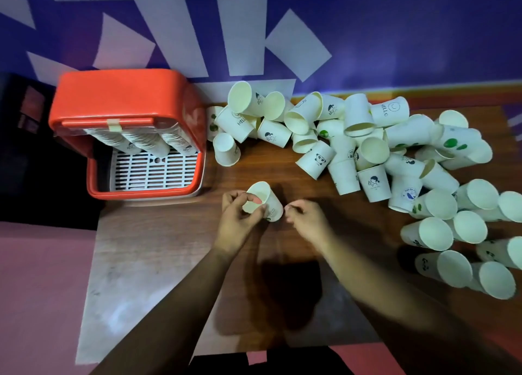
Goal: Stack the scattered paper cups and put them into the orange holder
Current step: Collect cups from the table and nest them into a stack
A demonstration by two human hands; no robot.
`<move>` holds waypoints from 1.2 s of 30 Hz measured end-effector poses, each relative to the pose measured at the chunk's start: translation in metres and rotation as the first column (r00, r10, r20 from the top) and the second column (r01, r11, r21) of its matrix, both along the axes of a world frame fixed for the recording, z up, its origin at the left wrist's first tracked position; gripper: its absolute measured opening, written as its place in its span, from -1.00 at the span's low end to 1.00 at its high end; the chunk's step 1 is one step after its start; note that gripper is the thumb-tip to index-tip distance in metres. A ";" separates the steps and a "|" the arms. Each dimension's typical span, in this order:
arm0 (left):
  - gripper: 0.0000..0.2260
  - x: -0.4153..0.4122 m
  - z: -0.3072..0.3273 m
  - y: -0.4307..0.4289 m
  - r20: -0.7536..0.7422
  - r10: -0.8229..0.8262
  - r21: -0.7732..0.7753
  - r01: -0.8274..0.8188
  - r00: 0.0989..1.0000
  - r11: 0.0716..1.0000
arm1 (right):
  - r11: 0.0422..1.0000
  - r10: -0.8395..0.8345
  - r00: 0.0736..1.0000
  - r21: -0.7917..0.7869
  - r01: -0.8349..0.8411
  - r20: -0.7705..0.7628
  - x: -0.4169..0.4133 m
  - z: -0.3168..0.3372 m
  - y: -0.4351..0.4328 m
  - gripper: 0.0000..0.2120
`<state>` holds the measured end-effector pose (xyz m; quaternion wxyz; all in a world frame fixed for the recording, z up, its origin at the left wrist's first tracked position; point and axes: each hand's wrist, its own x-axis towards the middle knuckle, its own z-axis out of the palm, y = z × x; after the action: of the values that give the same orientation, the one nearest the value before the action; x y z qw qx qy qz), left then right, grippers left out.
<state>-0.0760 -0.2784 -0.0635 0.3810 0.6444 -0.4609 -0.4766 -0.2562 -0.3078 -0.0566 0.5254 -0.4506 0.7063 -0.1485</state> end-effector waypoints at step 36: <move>-0.62 0.042 -0.001 -0.128 0.775 -0.114 0.003 0.176 0.622 0.984 | 0.768 0.000 0.986 -0.632 -0.108 -0.169 -0.073 0.065 0.002 -0.86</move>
<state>-0.0344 -0.4069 -0.0649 0.1310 0.7325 -0.6468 -0.1674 -0.3289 -0.3055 0.0084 0.2871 -0.6327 0.6401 -0.3281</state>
